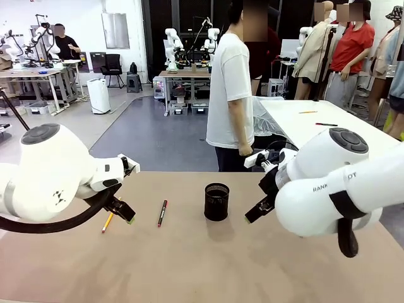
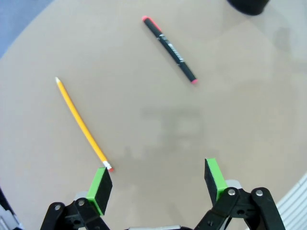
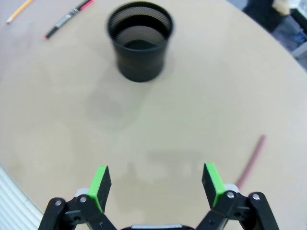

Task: Place the pens into the pen holder.
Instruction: Pick up a writing instrument from the table and place it into the Pen holder.

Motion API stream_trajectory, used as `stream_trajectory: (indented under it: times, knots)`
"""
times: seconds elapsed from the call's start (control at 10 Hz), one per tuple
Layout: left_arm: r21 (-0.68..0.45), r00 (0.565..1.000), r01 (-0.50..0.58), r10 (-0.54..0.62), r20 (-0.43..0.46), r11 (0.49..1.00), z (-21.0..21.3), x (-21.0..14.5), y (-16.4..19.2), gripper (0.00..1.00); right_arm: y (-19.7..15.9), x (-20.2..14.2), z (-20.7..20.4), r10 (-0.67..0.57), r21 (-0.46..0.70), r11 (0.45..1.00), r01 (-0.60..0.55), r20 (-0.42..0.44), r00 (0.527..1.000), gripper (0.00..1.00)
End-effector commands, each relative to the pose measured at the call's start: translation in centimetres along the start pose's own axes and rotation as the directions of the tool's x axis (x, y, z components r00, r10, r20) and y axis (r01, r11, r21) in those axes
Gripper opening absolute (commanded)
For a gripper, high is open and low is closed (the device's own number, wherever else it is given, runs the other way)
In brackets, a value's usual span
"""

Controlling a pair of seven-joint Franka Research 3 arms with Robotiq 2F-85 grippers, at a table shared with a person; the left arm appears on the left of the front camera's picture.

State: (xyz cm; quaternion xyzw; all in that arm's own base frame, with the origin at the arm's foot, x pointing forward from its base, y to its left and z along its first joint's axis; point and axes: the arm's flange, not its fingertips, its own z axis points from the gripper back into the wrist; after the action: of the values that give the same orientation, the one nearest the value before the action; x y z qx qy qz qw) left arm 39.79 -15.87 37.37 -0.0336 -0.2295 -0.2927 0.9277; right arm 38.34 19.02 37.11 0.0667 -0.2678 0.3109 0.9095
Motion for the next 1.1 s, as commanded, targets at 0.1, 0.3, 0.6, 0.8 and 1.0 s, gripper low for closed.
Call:
stream_trajectory:
  times: [0.1,0.3,0.6,0.8,1.0]
  knots:
    - [-0.194,1.000,0.000,-0.004,-0.023,0.981,2.7,1.3,1.1,1.00,-1.9,0.6,1.8,-0.014,0.165,0.986,0.005,0.054,0.998,1.00]
    - [-0.275,0.994,0.075,-0.050,0.098,0.959,5.7,3.0,1.7,1.00,-1.2,2.2,3.7,0.049,0.167,0.984,-0.063,0.089,0.995,1.00]
    - [-0.285,0.959,0.224,-0.158,0.235,0.932,10.8,4.9,3.0,1.00,-2.2,4.9,9.2,0.144,0.160,0.974,-0.162,0.123,0.982,1.00]
    - [-0.264,0.943,0.265,-0.192,0.273,0.927,13.1,6.2,4.8,1.00,-4.4,5.8,12.3,0.148,0.143,0.976,-0.165,0.117,0.982,1.00]
    - [-0.247,0.941,0.268,-0.198,0.275,0.931,14.8,7.2,6.5,1.00,-6.5,6.2,15.0,0.141,0.119,0.981,-0.156,0.119,0.983,1.00]
